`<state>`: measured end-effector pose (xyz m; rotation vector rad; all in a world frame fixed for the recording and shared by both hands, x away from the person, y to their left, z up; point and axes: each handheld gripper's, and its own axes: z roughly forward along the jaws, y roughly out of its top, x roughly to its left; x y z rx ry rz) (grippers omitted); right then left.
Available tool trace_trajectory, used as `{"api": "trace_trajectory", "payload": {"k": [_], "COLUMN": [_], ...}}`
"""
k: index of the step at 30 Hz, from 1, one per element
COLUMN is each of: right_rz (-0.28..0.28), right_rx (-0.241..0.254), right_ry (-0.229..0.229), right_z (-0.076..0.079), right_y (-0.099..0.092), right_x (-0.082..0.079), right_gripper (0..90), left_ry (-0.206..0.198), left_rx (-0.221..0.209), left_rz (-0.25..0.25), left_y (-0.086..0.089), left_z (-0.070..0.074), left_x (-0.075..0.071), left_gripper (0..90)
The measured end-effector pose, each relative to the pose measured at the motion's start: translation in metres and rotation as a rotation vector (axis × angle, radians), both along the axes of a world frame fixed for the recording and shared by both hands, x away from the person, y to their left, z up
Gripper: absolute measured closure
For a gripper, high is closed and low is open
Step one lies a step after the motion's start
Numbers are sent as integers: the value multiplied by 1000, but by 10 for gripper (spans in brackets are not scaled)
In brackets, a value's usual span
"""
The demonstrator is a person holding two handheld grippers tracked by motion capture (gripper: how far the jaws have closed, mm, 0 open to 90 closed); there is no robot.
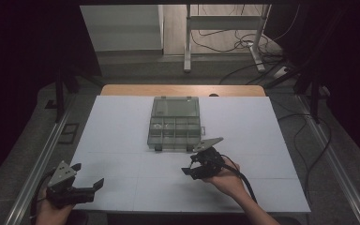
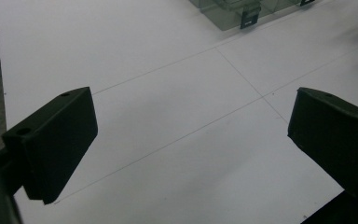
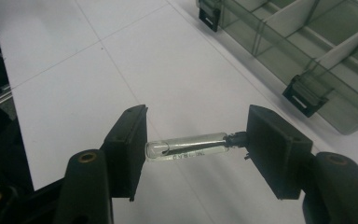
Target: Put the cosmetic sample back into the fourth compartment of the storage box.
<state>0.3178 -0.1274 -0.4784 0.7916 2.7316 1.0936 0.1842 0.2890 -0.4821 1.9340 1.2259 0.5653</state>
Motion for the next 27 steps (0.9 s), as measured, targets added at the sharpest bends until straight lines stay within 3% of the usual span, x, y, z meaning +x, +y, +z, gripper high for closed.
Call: {"api": "trace_trajectory", "payload": {"k": [27], "right_rz": [-87], "right_rx": [23], "right_ry": [-42], "right_z": [12], "right_y": [-7], "right_x": [36], "right_gripper": [395], "left_ry": [5], "left_rx": [-2], "left_rz": [-3], "left_y": [0], "left_z": [0], "left_x": [1], "left_gripper": [24]}}
